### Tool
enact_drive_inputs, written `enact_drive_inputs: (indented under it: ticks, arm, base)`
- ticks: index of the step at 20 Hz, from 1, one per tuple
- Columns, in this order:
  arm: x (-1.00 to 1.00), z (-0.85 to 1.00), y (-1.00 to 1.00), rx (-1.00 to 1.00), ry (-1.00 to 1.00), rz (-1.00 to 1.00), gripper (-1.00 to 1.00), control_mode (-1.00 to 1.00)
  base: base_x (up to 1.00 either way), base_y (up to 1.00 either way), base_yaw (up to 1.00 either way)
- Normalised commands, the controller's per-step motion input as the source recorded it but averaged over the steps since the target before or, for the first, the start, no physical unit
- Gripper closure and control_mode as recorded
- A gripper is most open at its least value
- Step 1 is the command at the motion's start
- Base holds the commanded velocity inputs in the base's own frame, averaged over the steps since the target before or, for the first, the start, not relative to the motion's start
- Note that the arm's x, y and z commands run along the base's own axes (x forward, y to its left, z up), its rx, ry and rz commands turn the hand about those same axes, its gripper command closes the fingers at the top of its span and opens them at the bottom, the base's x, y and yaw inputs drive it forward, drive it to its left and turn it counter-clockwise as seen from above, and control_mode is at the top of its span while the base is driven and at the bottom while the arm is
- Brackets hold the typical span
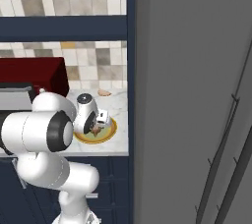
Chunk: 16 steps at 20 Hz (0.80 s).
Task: Pick the chicken drumstick from the microwave and place it on plate located on the counter.
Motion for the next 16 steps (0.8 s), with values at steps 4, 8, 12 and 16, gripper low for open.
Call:
enact_drive_inputs:
  ticks: [4,8,12,16]
  arm:
    - [0.0,0.06,0.0,0.0,0.0,-0.03,-1.0,-1.0]
    - [0.0,0.68,0.0,0.0,0.0,-0.03,-1.0,-1.0]
    - [-0.23,0.92,0.0,0.0,0.0,-0.01,-1.0,-1.0]
    - [-0.71,0.8,0.0,0.0,0.0,0.0,-1.0,-1.0]
  base:
    - [0.0,0.0,0.0]
    - [0.0,0.0,0.0]
    - [0.0,0.0,0.0]
    - [0.0,0.0,0.0]
